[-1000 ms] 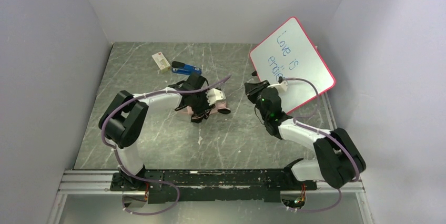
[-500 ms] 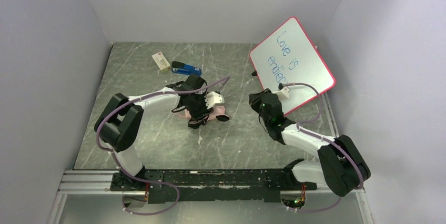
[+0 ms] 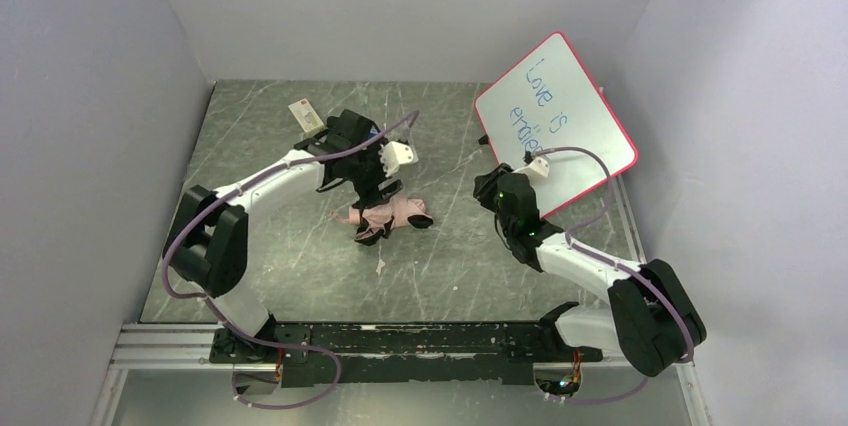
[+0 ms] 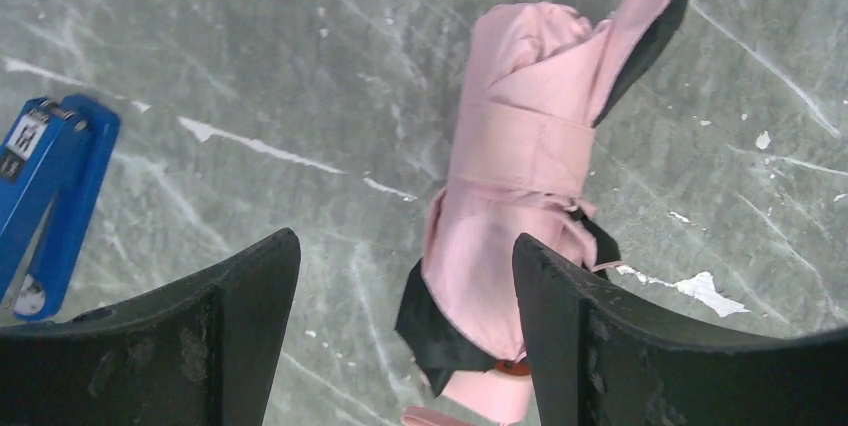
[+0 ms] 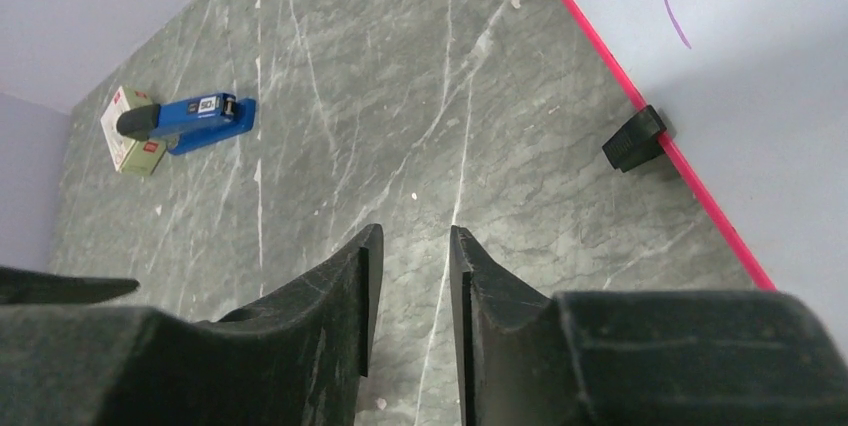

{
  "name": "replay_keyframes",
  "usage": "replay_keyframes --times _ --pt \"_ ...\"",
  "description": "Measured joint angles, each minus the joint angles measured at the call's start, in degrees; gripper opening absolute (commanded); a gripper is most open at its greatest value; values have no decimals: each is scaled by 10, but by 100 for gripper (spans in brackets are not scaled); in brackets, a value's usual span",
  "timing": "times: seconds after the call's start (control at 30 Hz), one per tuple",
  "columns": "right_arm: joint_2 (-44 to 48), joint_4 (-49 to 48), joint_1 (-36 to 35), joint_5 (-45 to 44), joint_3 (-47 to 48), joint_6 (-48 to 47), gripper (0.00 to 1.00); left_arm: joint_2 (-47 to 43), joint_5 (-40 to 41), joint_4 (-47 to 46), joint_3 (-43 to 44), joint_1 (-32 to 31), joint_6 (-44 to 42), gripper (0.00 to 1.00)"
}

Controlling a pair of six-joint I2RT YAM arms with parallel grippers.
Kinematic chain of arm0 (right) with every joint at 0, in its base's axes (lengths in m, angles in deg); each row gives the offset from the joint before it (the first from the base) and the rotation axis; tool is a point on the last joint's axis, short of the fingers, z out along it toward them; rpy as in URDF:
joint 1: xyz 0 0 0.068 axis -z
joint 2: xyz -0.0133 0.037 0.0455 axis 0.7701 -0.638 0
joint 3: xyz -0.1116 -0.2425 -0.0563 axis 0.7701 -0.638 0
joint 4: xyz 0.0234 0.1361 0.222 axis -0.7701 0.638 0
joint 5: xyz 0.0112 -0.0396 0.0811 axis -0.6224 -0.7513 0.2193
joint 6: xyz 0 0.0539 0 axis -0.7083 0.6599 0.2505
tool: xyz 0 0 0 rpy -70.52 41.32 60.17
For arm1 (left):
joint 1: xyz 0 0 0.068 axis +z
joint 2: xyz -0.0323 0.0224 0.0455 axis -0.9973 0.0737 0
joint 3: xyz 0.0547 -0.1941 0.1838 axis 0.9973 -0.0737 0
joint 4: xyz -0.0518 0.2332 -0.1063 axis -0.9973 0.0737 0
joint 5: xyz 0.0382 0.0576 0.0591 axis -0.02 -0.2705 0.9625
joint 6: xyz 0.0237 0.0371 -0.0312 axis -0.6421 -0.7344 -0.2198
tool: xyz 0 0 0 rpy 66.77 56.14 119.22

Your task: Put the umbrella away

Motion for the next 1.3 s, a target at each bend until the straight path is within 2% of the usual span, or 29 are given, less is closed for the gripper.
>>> replay_keyframes --times 0.17,0.23,0.33,0.43,0.6,0.87,1.03,1.3 --pt "14 6 0 14 4 -49 46 -3 -2 10 25 33 20 82" --pt "20 10 0 21 12 -78 51 -3 2 7 39 51 49 87" --pt "28 17 0 24 30 -117 62 2 19 4 74 85 111 89" --pt "39 27 0 19 52 -162 68 15 33 -7 120 120 169 92" --pt "57 40 0 11 87 -233 90 9 57 -44 130 169 242 96" --pt "69 90 0 24 131 -325 92 -38 117 -48 115 184 284 97" --pt "64 133 0 99 156 -368 93 -78 155 -37 96 187 289 97" --pt "59 161 0 184 158 -375 94 -157 156 -21 37 188 289 97"
